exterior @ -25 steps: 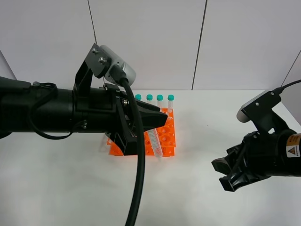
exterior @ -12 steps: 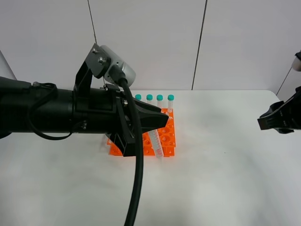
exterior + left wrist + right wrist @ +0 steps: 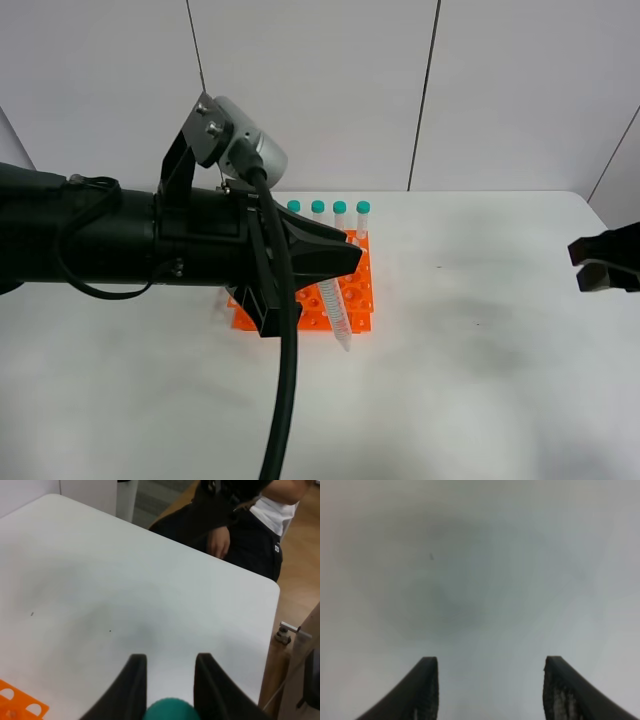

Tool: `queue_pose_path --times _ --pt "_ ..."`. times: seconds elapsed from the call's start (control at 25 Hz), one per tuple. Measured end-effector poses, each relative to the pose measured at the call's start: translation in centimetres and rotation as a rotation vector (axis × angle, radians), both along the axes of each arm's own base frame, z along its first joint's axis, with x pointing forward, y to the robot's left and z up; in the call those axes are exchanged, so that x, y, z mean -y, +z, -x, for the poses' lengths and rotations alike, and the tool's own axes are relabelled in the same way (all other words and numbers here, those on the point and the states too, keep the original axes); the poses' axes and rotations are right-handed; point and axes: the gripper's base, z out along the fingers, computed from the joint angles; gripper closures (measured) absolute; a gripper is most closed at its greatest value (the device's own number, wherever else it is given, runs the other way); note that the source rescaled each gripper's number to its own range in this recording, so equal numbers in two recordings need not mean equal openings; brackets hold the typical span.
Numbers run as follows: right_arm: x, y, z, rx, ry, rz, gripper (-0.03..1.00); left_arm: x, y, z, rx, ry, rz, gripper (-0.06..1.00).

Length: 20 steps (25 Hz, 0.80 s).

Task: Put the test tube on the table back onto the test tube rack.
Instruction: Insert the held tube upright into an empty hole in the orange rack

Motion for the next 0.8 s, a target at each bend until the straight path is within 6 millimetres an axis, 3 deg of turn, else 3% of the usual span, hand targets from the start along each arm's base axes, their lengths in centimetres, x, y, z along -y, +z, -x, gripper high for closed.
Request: queue_pose_path --times 0.12,0.24,0.44,0.6,0.8 --pt "0.1 0.3 1.1 -0.149 -0.003 -0.020 0.50 0.0 0.0 0.0 0.000 -0.001 0.000 0.94" --pt "0.0 1.9 1.7 -0.222 0.000 -0.031 0.50 0.0 0.0 0.0 0.000 -0.001 0.000 0.94" --pt "0.0 6.9 2.7 -0.035 -0.044 -0.017 0.50 0.0 0.0 0.0 0.001 -0.002 0.000 0.94" --pt "-0.1 10.8 5.6 0.148 -0.051 0.022 0.50 0.0 0.0 0.0 0.000 -0.006 0.002 0.94" --pt "-0.6 13.4 10.3 0.333 -0.059 0.034 0.50 0.0 0.0 0.1 0.000 -0.007 0.003 0.94"
